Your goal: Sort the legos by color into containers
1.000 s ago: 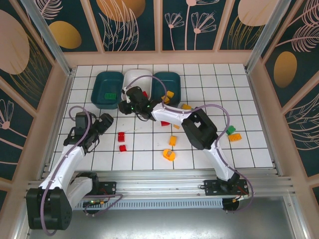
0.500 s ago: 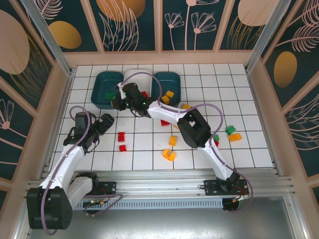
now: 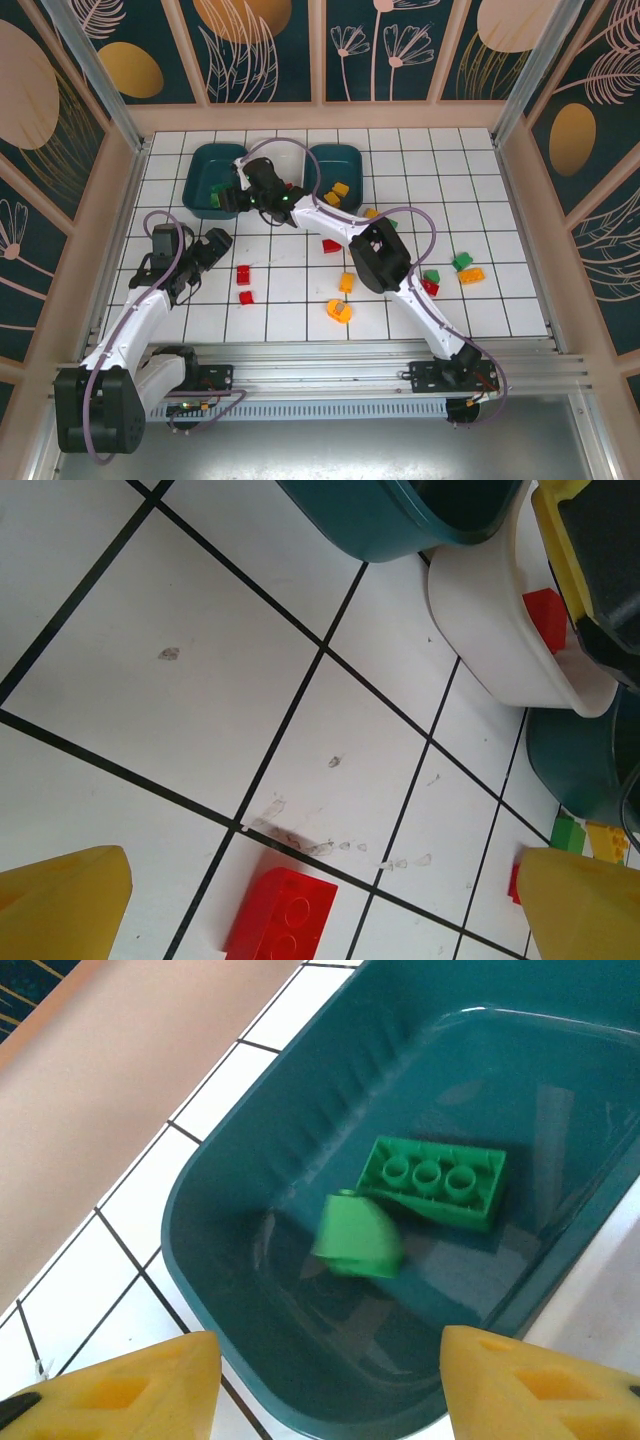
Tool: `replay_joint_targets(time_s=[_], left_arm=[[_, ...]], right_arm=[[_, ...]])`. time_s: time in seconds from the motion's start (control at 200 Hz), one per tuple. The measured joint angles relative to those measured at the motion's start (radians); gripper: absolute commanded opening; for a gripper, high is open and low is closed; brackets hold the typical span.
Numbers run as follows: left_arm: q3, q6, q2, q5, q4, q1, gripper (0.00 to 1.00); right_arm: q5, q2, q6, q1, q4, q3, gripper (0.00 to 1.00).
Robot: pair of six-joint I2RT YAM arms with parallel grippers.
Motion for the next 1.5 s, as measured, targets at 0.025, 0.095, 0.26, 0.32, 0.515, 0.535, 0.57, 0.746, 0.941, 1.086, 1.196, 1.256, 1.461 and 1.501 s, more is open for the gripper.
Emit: replay_joint_targets(time_s=[0.025, 0.095, 0.26, 0.32, 0.515, 0.535, 0.57, 0.746, 0.941, 1.086, 1.196, 1.256, 1.461, 1.501], left_arm=[[0.0, 0.001, 0.0, 0.0, 0.0, 0.0, 0.98], [0.0, 0.011, 0.0, 0.001, 0.0, 0.0, 0.98], [0.014, 0.046, 0.018, 0.028, -0.003, 0.0, 0.96], [0.022, 0.062, 0.053, 0.029, -0.003, -0.016, 0.96], [0.027, 0.08, 0.122, -0.072, -0.034, -0.216, 0.9], [0.028, 0.08, 0.124, -0.085, -0.038, -0.23, 0.89], [0.03, 0.084, 0.128, -0.114, -0.048, -0.247, 0.88], [0.074, 0.113, 0.218, -0.247, -0.083, -0.324, 0.82], [0.13, 0.14, 0.37, -0.324, -0.088, -0.428, 0.72], [0.159, 0.146, 0.433, -0.372, -0.098, -0.468, 0.54], [0.159, 0.158, 0.438, -0.402, -0.109, -0.471, 0.51], [0.159, 0.158, 0.446, -0.414, -0.109, -0.471, 0.5], [0.159, 0.165, 0.49, -0.425, -0.11, -0.471, 0.33], [0.163, 0.171, 0.492, -0.429, -0.114, -0.471, 0.25]], right_arm=[[0.003, -0.001, -0.003, 0.0, -0.004, 0.0, 0.6], [0.016, -0.011, -0.006, -0.002, -0.023, -0.001, 0.6], [0.085, -0.164, -0.007, -0.018, -0.029, -0.169, 0.6], [0.116, -0.257, 0.001, -0.026, -0.021, -0.277, 0.59], [0.178, -0.581, 0.058, -0.062, 0.059, -0.659, 0.59], [0.182, -0.607, 0.063, -0.065, 0.062, -0.695, 0.59], [0.191, -0.653, 0.077, -0.071, 0.073, -0.763, 0.59], [0.225, -0.78, 0.13, -0.073, 0.087, -1.023, 0.59], [0.264, -0.829, 0.159, -0.073, 0.066, -1.139, 0.58], [0.281, -0.88, 0.166, -0.085, 0.064, -1.162, 0.58], [0.289, -0.927, 0.167, -0.109, 0.066, -1.177, 0.58], [0.29, -0.951, 0.167, -0.126, 0.067, -1.19, 0.57], [0.291, -1.017, 0.181, -0.186, 0.069, -1.255, 0.57], [0.291, -1.031, 0.183, -0.198, 0.069, -1.27, 0.57]])
